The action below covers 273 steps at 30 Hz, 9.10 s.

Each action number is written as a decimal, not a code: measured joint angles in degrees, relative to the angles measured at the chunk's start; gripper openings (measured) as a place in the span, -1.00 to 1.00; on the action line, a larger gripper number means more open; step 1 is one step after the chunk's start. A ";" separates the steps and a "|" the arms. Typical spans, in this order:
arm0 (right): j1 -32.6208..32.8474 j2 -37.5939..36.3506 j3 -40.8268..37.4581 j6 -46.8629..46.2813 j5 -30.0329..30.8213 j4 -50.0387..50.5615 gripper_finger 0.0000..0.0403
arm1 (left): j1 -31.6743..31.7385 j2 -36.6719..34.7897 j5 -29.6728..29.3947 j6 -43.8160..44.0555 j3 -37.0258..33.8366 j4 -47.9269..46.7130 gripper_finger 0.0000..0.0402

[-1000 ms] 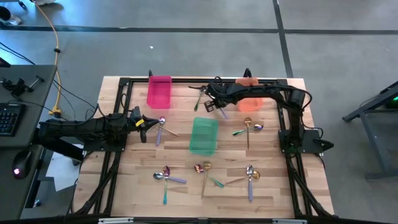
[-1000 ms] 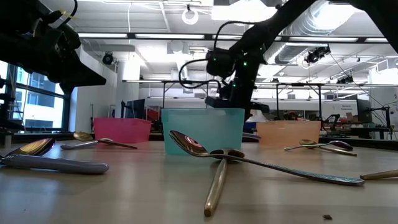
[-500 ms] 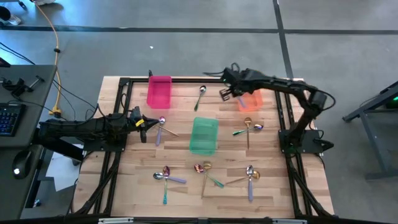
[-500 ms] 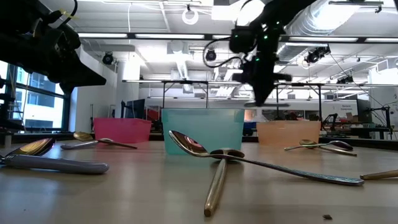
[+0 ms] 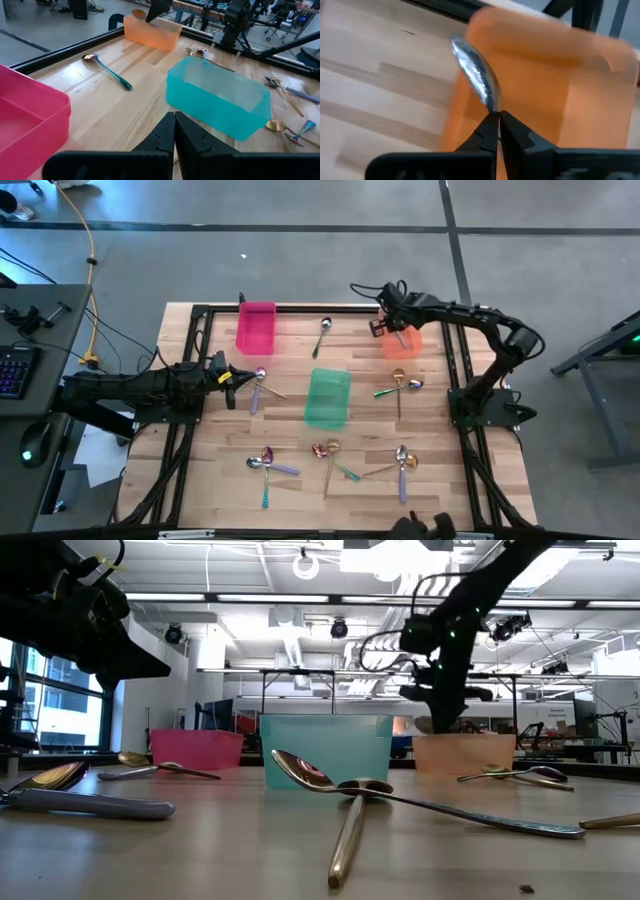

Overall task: Sort silverware by color (type)
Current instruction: Put the top center purple spoon into the orange bin, then adjust the orange bin, then put the top left gold spoon in the pink bin, then put the bottom right blue spoon into the green bin

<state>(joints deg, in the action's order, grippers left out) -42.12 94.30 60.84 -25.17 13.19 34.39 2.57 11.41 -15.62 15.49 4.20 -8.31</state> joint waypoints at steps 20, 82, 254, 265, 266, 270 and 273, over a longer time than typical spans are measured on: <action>-3.92 -6.05 -3.28 4.61 -5.55 -3.04 -1.00 | 0.02 0.00 -0.54 2.09 -0.01 0.00 -1.00; -13.33 -19.67 -11.19 25.68 -13.57 -16.29 -1.00 | 8.05 17.78 7.34 4.52 2.95 11.46 -1.00; 9.24 -16.27 -42.27 27.39 -29.15 -92.46 -1.00 | 15.65 62.76 26.75 -12.94 31.32 9.12 -1.00; 7.56 -16.17 -42.27 32.13 -30.16 -94.08 -1.00 | 1.40 62.76 17.84 -5.32 42.09 -16.81 -1.00; 7.32 -16.17 -42.27 32.15 -30.16 -95.11 -1.00 | 0.03 62.76 17.86 -4.42 42.29 -17.67 -1.00; 6.62 -16.17 -42.25 31.64 -30.17 -97.49 -1.00 | -5.49 62.76 17.90 1.03 42.36 -20.80 -0.98; 6.46 -16.17 -42.25 31.64 -30.15 -98.23 -1.00 | -9.78 62.88 17.88 5.43 42.36 -23.37 -0.90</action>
<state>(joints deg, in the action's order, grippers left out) -35.66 78.13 18.59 6.47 -16.96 -63.84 -7.20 74.29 2.26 20.92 46.56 -31.68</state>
